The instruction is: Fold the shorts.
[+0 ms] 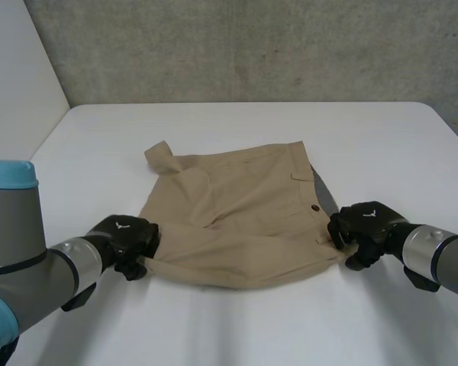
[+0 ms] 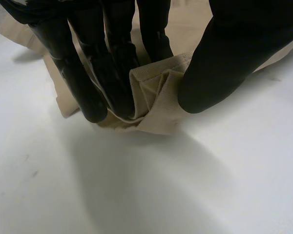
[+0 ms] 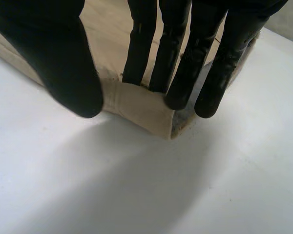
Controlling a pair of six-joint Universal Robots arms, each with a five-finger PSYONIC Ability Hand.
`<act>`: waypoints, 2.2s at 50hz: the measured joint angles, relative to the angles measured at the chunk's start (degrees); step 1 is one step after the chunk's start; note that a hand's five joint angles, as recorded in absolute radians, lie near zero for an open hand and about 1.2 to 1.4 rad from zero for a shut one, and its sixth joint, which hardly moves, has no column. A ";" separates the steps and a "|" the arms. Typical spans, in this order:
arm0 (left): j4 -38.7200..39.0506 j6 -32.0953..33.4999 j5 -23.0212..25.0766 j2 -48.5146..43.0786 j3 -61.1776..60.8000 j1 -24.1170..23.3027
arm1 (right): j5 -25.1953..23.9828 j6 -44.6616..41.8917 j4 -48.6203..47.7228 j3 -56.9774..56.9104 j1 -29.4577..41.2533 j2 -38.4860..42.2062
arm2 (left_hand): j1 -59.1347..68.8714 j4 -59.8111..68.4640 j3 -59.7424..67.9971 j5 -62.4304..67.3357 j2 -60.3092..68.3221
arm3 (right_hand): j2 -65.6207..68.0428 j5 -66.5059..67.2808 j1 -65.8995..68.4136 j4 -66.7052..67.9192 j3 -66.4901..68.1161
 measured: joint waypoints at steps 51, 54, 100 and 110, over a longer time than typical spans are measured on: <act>2.00 -6.12 -0.09 2.45 -2.04 -1.67 | -0.05 -4.35 -9.18 2.66 2.48 2.64 | -18.60 -18.61 -18.42 -19.23 -18.77 | 15.43 12.54 10.39 16.16 15.67; 2.30 -6.00 -0.17 2.42 -2.30 -2.14 | -0.05 -4.35 -9.19 2.66 2.46 2.64 | -18.61 -18.80 -18.63 -19.39 -18.98 | 15.43 12.54 10.39 16.16 15.67; 11.53 -4.31 -0.83 -2.72 -4.61 -7.81 | -0.09 -4.44 -9.28 2.58 2.54 2.64 | -10.63 -11.67 -11.79 -12.60 -11.81 | 15.43 12.54 10.39 16.19 15.67; 11.52 -4.09 -6.14 -0.10 -4.48 -8.53 | 0.32 -4.42 -8.11 2.44 2.68 2.40 | 1.83 4.99 3.98 0.99 4.39 | 15.43 12.54 10.39 16.19 15.67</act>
